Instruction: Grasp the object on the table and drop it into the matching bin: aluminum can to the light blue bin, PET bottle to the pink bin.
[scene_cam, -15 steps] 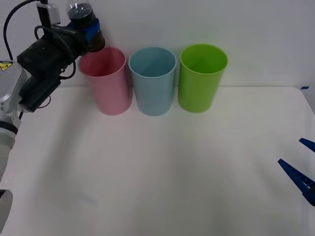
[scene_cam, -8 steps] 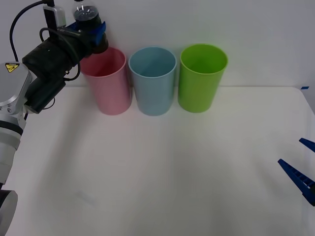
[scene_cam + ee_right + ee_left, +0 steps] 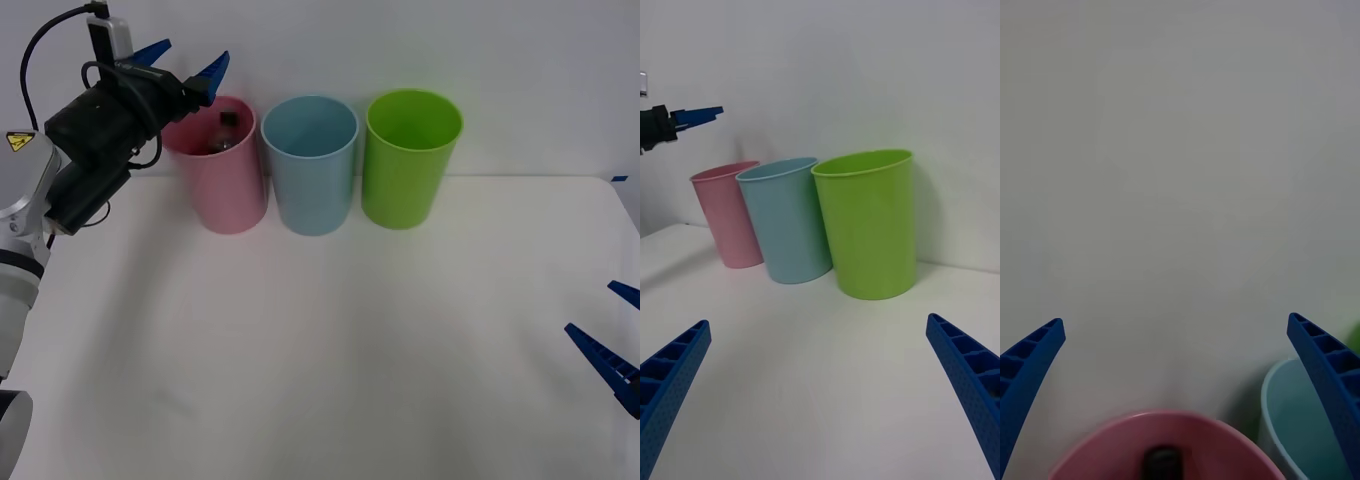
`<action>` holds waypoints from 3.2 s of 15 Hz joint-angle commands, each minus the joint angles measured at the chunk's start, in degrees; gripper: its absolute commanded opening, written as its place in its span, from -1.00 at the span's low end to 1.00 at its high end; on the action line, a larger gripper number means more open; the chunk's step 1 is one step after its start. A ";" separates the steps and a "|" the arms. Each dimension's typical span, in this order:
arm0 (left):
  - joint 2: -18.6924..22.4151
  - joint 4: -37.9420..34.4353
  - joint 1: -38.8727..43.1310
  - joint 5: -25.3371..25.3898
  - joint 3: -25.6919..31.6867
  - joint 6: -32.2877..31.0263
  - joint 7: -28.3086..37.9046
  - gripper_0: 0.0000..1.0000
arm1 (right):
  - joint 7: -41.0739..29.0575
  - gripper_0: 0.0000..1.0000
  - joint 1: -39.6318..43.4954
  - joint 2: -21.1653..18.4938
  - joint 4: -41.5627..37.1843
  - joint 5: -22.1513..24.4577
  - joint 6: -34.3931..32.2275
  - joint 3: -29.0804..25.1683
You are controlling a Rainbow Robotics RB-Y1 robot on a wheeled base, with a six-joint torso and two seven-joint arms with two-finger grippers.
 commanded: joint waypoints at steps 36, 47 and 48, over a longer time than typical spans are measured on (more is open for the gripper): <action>9.43 -27.45 62.18 28.52 17.41 -35.52 -16.98 1.00 | 0.00 1.00 0.00 0.00 0.00 0.00 0.00 0.00; 9.43 -27.54 63.24 24.74 19.08 -40.00 -20.59 1.00 | 0.00 1.00 0.00 0.00 0.00 0.00 0.00 0.00; 9.43 -27.45 63.32 24.74 19.08 -40.18 -20.50 1.00 | 0.00 1.00 0.00 0.00 0.00 0.00 0.00 0.00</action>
